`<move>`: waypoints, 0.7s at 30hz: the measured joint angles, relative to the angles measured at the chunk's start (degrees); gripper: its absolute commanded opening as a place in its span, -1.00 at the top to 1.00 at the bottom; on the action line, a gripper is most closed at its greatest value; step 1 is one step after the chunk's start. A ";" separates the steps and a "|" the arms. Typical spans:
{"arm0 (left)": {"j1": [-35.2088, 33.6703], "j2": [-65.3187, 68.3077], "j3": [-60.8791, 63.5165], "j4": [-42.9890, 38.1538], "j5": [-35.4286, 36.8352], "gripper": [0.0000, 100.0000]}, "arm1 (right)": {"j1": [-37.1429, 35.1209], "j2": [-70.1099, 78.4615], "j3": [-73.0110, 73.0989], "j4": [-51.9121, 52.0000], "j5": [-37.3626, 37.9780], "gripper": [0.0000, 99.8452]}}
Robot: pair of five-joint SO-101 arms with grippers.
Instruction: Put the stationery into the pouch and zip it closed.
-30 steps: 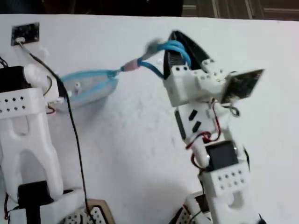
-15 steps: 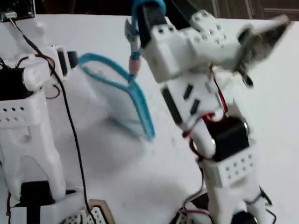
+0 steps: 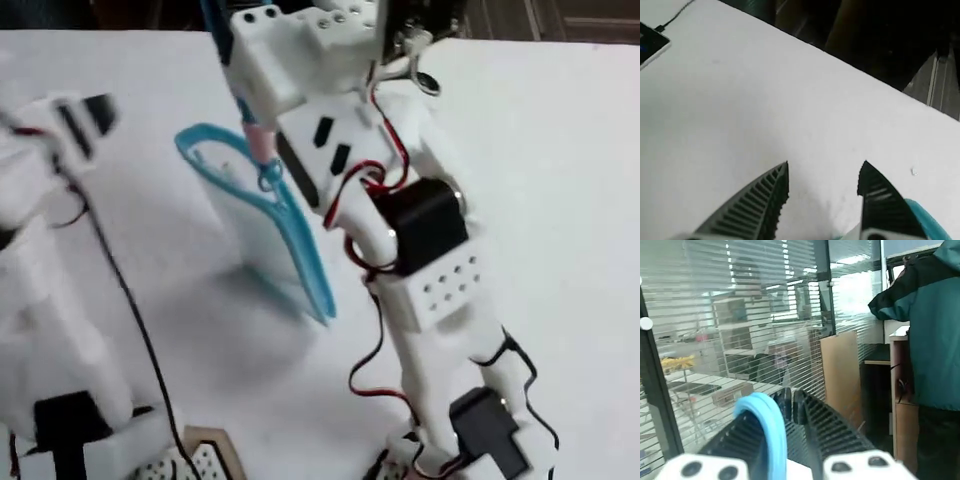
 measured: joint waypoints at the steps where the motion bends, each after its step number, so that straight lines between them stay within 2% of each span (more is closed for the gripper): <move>1: -0.62 -1.32 -0.18 0.35 0.44 0.52 | -0.53 0.44 -0.53 0.09 0.09 0.97; 5: 0.88 -12.75 3.69 0.62 1.05 0.53 | -2.73 2.11 -2.02 0.09 2.46 0.97; 12: 10.73 -48.09 20.40 0.70 0.88 0.53 | -4.84 5.98 -2.29 -3.96 4.75 0.97; 15: 11.96 -60.13 30.86 0.70 -4.13 0.52 | -4.57 7.21 -2.29 -7.30 5.98 0.97; 18: 12.66 -65.14 41.49 0.70 -6.95 0.51 | -4.92 8.79 -2.29 -9.76 7.56 0.97; 21: 12.84 -65.85 45.19 0.70 -7.47 0.47 | -4.92 10.37 -2.29 -10.55 8.44 0.97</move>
